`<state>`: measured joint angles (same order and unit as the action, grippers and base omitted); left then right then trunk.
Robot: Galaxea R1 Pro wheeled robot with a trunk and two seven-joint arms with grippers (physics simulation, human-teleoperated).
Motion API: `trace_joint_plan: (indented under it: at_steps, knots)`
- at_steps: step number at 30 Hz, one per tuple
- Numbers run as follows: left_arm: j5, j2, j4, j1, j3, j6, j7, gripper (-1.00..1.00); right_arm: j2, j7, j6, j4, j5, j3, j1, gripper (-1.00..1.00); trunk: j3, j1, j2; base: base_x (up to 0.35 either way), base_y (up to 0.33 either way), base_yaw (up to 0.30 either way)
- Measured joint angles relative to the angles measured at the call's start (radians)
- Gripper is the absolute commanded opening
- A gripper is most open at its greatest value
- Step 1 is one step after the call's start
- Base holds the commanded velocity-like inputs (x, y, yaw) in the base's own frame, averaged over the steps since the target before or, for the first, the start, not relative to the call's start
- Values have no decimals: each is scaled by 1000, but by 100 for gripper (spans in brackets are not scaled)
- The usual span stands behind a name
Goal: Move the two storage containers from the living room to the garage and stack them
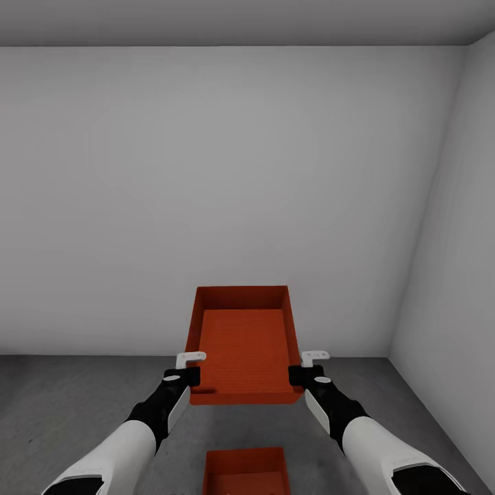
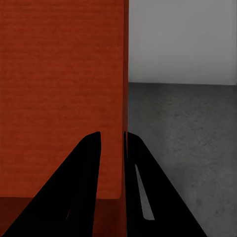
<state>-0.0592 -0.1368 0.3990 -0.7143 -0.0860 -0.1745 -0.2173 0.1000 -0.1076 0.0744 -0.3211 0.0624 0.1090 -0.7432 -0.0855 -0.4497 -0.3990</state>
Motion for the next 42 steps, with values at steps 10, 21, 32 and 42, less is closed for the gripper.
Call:
trace_joint_plan:
  at_steps: [10,21,32,42]
  knots:
    - [-1,0,0,0,-1,0,1,-100,0,0,0,0,0,0,0,-100,16,0,0,0,0,0]
    - [0,0,0,0,1,0,0,-100,0,0,0,0,0,0,0,-100,34,0,0,0,0,0]
    - [3,0,0,0,3,0,-2,-100,0,0,0,0,0,0,0,-100,51,0,0,0,0,0]
    - [-4,0,2,0,-4,0,2,-100,1,-1,-1,0,0,0,0,-100,67,0,0,0,0,0]
